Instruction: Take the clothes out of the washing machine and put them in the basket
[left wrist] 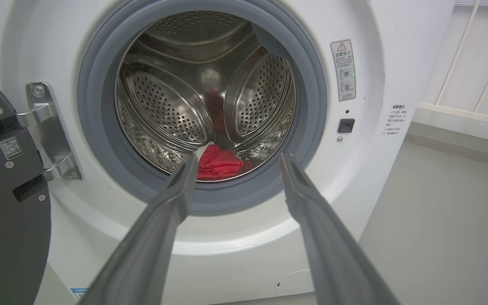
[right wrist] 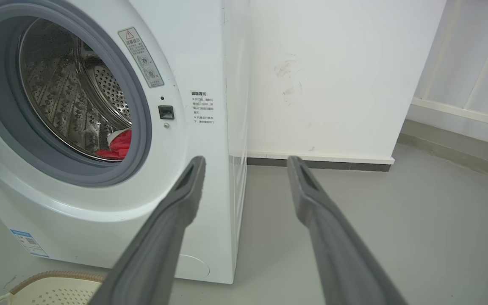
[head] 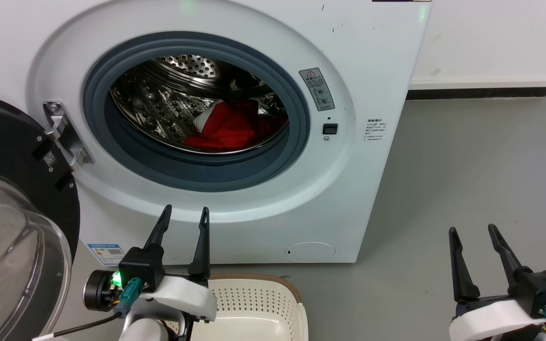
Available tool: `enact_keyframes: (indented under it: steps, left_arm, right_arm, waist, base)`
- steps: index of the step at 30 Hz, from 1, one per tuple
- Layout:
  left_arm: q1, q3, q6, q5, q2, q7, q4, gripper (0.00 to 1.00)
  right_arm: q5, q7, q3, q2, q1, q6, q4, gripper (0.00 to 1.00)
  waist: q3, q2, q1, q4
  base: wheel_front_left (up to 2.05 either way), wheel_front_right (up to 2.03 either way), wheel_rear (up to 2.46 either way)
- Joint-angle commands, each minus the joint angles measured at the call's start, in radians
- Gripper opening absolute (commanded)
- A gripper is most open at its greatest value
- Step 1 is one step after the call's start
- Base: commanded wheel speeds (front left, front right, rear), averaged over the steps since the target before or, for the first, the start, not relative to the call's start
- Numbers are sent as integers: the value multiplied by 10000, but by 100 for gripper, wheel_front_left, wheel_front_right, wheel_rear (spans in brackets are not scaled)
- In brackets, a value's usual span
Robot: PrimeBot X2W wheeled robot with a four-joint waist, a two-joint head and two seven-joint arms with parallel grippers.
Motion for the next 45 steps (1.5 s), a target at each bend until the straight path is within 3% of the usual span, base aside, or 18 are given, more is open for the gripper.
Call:
enact_keyframes:
  steps: [1,7,31,45]
  left_arm:
    - [64,-50,77,232,18,-100,-61,100]
    - [136,-114,156,566,16,-209,-52,100]
    - [-31,-126,326,352,15,-211,1,100]
    - [-2009,175,626,287,15,-193,584,100]
  right_arm:
    - [-235,-100,-22,12,80,-3,-3,100]
    - [-623,-214,-26,13,99,-3,3,100]
    - [-390,-249,-45,13,-65,-3,52,100]
    - [-288,-268,129,13,-1166,-3,-555,100]
  waist:
    - [4,0,0,-3]
    - [11,0,0,-3]
    - [208,0,0,92]
    - [2521,0,0,-84]
  base:
    - [0,0,0]
    - [0,0,0]
    - [0,0,0]
    - [0,0,0]
